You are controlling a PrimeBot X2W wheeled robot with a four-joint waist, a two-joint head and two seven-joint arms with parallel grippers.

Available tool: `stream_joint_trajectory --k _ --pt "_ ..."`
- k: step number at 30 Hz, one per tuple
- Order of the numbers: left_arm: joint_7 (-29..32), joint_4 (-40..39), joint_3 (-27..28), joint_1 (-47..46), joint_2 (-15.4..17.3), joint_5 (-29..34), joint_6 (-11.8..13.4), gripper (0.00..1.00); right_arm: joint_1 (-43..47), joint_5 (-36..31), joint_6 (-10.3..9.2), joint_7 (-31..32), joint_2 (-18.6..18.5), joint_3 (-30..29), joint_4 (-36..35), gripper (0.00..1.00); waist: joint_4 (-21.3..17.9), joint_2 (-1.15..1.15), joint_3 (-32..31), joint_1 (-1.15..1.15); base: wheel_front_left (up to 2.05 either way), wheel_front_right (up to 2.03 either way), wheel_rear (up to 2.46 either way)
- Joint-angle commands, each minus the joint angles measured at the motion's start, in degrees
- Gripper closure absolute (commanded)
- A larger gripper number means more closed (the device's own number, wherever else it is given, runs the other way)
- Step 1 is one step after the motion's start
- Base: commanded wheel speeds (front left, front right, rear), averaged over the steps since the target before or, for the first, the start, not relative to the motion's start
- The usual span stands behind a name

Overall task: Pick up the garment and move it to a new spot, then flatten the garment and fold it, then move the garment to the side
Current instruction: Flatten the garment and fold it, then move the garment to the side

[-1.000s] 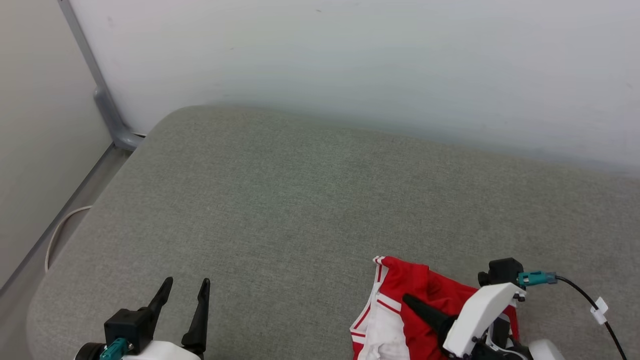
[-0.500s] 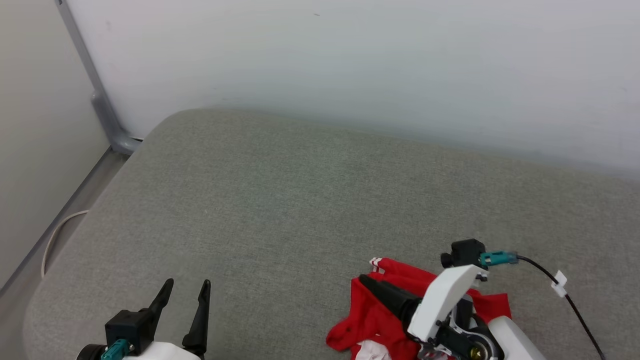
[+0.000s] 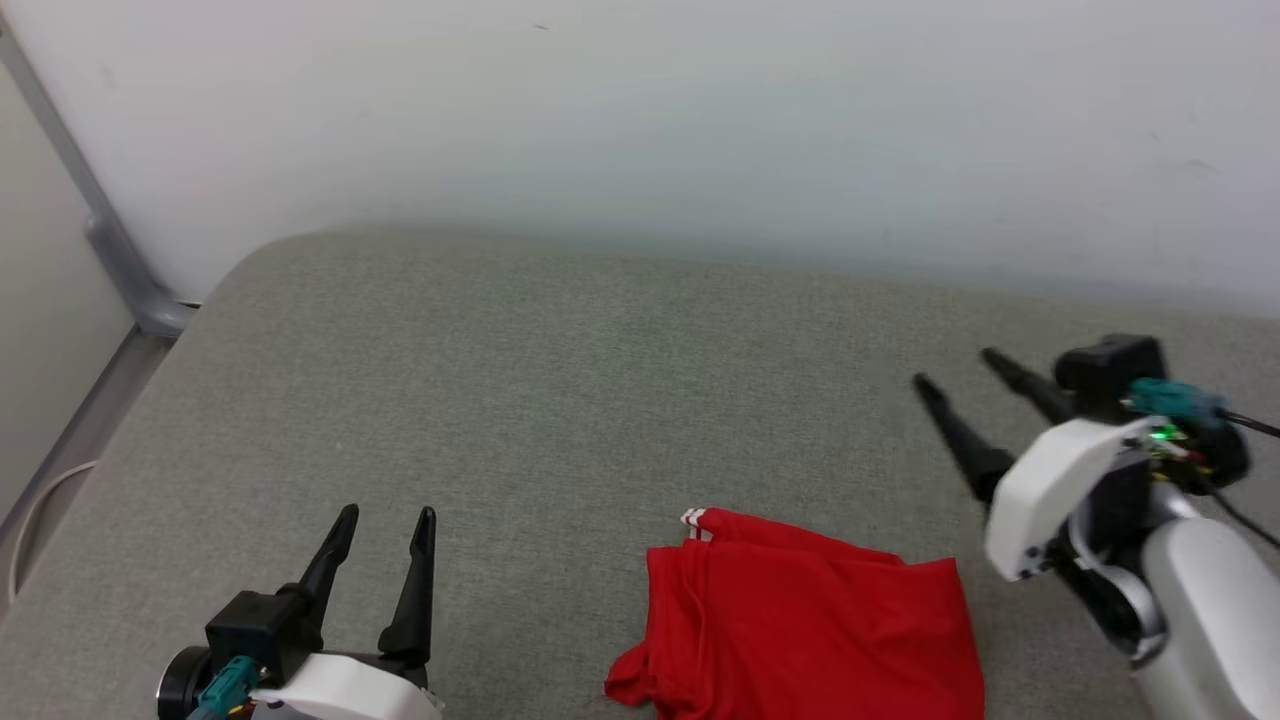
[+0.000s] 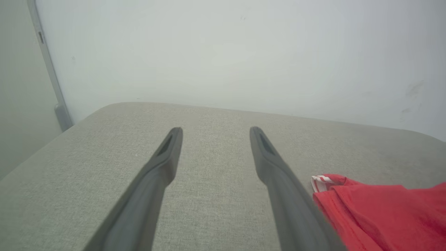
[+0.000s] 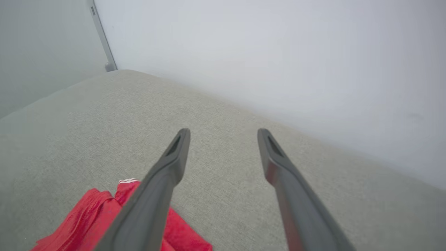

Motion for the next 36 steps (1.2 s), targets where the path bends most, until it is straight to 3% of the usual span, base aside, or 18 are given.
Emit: stream_joint_trajectory --k 1,9,14,18,27,36 --pt "-0.13 -0.86 0.49 -0.57 -0.66 0.5 -0.39 0.0 1.93 -1.67 -0.05 -2.32 -1.43 -1.71 -1.18 0.0 -0.87 0.0 0.46 0.0 0.0 0.0 0.0" --pt "-0.13 -3.8 1.83 -0.28 -2.87 3.46 -2.42 0.0 8.45 -7.66 -0.05 -12.84 -6.22 -10.13 -5.13 0.0 -3.22 0.0 1.73 0.0 0.0 0.0 0.0" --pt "-0.13 -5.31 3.49 0.74 -4.65 5.96 -4.14 0.0 14.83 -8.8 -0.05 -18.65 -2.61 -17.69 -7.92 0.0 -4.24 0.0 2.5 0.0 0.0 0.0 0.0" --pt "-0.13 -5.22 4.67 1.57 -6.32 6.79 -5.6 0.0 18.81 -8.39 -0.06 -21.66 0.82 -20.16 -9.73 0.0 -4.78 0.0 2.66 0.0 0.0 0.0 0.0" --pt "-0.13 -4.99 7.38 2.63 -8.93 10.61 -7.58 0.0 22.53 -9.78 -0.05 -23.82 5.51 -20.21 -10.53 0.0 -5.46 0.0 2.84 0.0 0.0 0.0 0.0" --pt "-0.13 -4.98 9.73 1.98 -10.67 13.77 -9.12 0.0 22.15 -9.09 -0.05 -23.11 6.03 -19.91 -10.15 0.0 -5.12 0.0 3.43 0.0 0.0 0.0 0.0"
